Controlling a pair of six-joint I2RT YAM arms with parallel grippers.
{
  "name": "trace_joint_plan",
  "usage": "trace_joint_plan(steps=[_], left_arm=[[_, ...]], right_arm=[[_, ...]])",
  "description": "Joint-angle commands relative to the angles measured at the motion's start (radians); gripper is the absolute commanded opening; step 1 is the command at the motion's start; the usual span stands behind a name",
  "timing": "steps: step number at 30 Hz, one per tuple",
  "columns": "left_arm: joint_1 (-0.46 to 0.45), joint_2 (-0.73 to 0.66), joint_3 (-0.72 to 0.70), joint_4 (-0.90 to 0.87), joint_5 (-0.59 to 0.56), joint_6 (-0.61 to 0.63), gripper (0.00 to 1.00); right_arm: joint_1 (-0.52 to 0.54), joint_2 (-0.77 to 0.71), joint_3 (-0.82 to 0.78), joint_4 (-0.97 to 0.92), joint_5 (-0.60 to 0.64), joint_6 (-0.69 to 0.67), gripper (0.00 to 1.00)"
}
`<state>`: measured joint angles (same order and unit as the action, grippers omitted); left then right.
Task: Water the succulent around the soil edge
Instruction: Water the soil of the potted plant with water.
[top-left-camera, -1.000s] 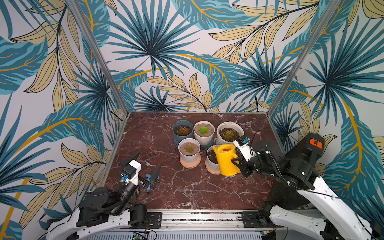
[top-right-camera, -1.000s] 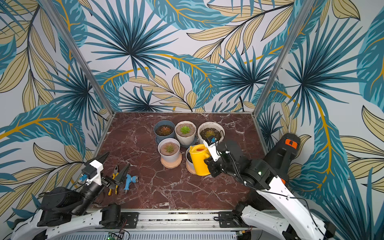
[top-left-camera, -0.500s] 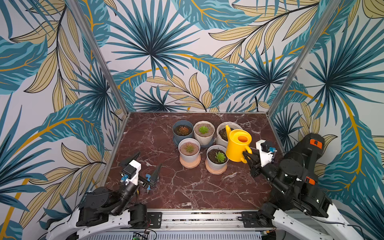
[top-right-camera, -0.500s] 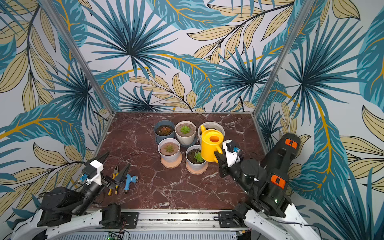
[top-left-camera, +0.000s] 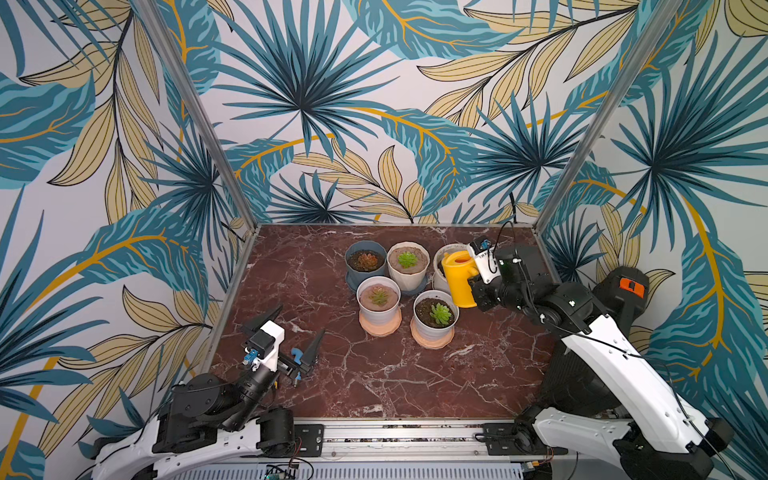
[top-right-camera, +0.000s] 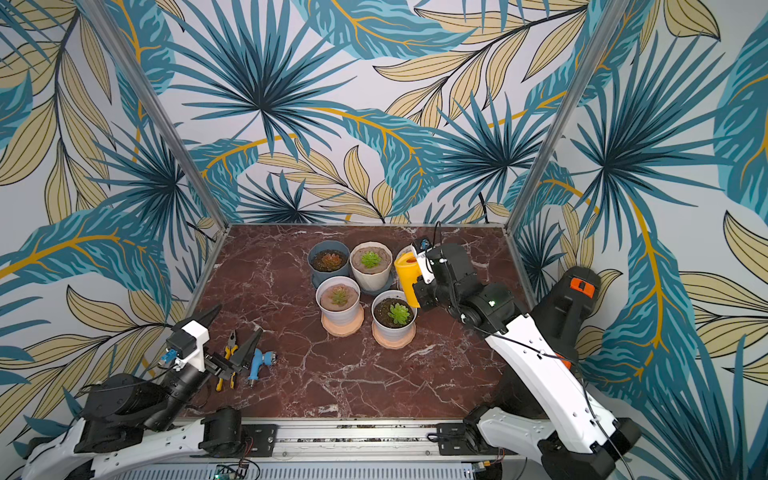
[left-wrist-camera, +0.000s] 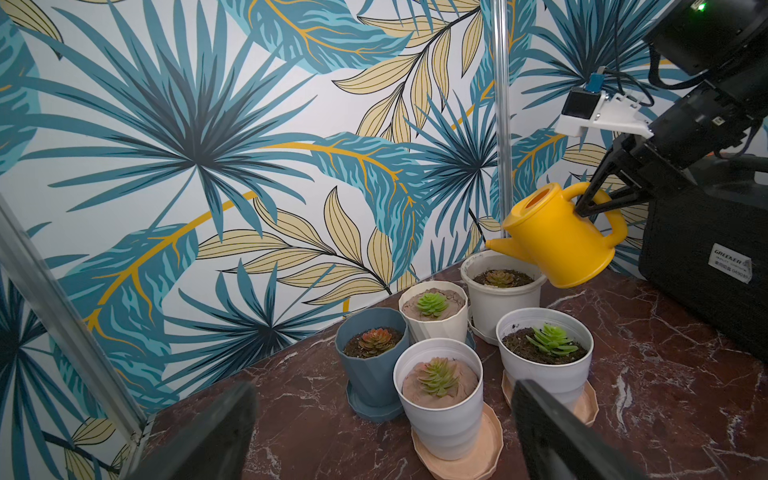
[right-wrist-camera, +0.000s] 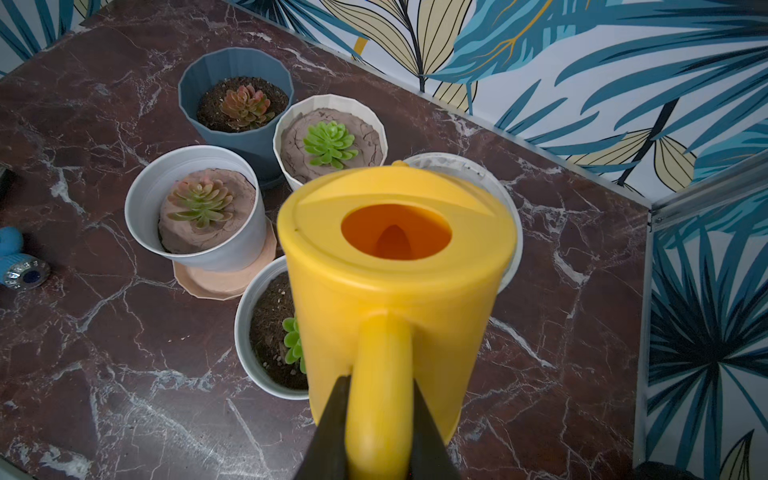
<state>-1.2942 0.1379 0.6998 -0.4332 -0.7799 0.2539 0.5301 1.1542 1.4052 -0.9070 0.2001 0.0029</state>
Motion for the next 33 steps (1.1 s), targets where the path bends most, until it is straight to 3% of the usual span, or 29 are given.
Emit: trace_joint_plan(steps=[1, 22, 33], left_arm=[[0.004, 0.002, 0.011, -0.003, 0.011, -0.010, 1.00], [0.003, 0.003, 0.007, 0.004, 0.013, -0.007, 1.00], [0.004, 0.001, 0.009, 0.001, 0.018, -0.008, 1.00]], right_arm=[[-0.019, 0.025, 0.042, -0.072, -0.059, -0.015, 0.00], [-0.069, 0.227, 0.215, -0.257, -0.098, -0.017, 0.00], [-0.068, 0.306, 0.311, -0.304, -0.047, -0.016, 0.00]])
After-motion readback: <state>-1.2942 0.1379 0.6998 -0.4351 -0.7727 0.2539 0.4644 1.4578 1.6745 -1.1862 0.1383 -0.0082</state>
